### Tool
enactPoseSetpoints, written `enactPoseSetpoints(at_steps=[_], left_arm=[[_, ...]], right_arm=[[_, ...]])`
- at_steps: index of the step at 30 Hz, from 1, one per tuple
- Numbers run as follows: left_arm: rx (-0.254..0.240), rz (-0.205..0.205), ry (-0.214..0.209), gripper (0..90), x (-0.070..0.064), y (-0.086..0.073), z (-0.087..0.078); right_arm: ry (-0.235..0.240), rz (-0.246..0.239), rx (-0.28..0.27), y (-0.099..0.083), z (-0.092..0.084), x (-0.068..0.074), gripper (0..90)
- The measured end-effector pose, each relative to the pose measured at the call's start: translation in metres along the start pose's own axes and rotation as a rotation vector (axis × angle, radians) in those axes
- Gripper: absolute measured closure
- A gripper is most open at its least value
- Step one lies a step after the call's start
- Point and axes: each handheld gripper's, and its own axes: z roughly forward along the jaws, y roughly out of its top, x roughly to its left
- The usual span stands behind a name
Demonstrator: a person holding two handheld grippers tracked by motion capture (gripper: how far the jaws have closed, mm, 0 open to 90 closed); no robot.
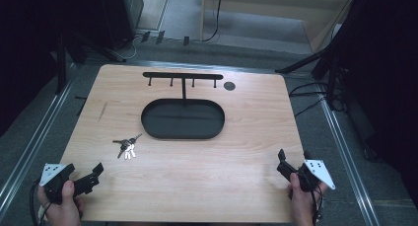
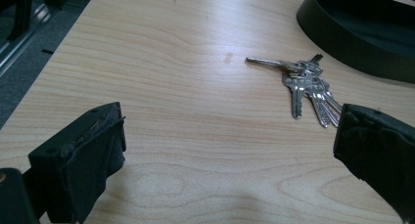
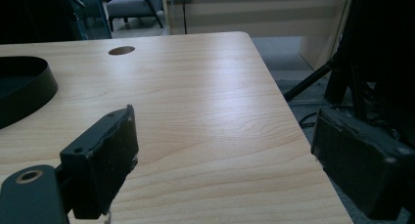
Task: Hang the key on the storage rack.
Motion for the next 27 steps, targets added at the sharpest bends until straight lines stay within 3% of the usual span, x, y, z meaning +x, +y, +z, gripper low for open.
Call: enactPoseSetpoints(at_steps=[8,11,14,15,19,22,27], left_arm=[[0.042,0.003,0.01,0.0,0.0,0.002,0.004],[0.039,0.041,0.026,0.0,-0.004,0.002,0.003],[0.069,0.087,0.049,0.0,-0.009,0.003,0.003],[0.075,0.08,0.045,0.0,-0.011,0.004,0.003],[0.14,0.091,0.031,0.0,-0.017,0.014,0.003],[0.202,0.113,0.059,0.0,-0.025,0.024,0.007],[0.286,0.144,0.058,0.0,-0.039,0.044,0.013]], right_arm=[[0.006,0.0,0.0,0.0,-0.001,0.0,10.2],[0.006,-0.004,0.001,0.0,0.0,0.0,10.2],[0.006,0.006,0.005,0.0,0.0,-0.001,10.2],[0.007,0.011,0.007,0.0,0.0,-0.002,10.2],[0.008,0.011,0.01,0.0,0.0,-0.002,10.5],[0.01,0.008,0.012,0.0,0.001,-0.002,10.6],[0.01,0.017,0.018,0.001,0.001,-0.002,11.0]])
